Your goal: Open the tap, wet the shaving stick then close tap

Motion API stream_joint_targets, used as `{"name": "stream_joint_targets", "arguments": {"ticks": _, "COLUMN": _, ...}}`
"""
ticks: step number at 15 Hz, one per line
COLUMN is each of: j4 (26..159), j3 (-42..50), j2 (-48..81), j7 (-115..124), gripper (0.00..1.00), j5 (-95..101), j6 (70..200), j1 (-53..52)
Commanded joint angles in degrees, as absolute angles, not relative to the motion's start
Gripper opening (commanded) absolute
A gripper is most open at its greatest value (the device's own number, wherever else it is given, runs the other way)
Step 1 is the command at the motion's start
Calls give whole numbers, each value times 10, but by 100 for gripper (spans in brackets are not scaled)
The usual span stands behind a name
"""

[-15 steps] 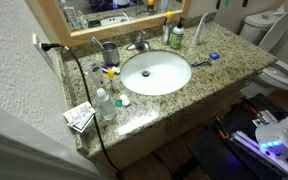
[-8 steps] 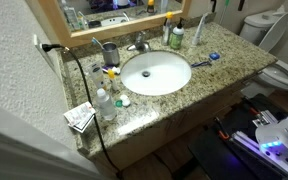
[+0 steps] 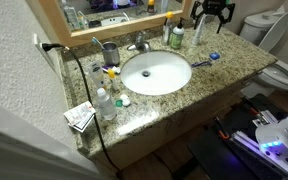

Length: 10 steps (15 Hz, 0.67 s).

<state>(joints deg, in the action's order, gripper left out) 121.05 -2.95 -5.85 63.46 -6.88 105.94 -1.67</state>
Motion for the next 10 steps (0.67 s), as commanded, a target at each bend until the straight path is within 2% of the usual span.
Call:
{"name": "stream_joint_targets", "arguments": {"ticks": 1, "j4": 1209, "j3": -31, "j2": -59, "j7": 636, "gripper": 100, "j5": -69, "j6": 1058, "j1": -15}}
{"name": "stream_joint_targets", "arguments": {"ticks": 5, "j4": 1250, "j3": -28, "j2": -48, "j7": 673, "gripper": 100, "j5": -129, "j6": 1151, "j1": -15}}
{"name": "stream_joint_targets", "arguments": {"ticks": 10, "j4": 1358, "j3": -34, "j2": -42, "j7": 780, "gripper": 100, "j5": -168, "j6": 1347, "j1": -16}}
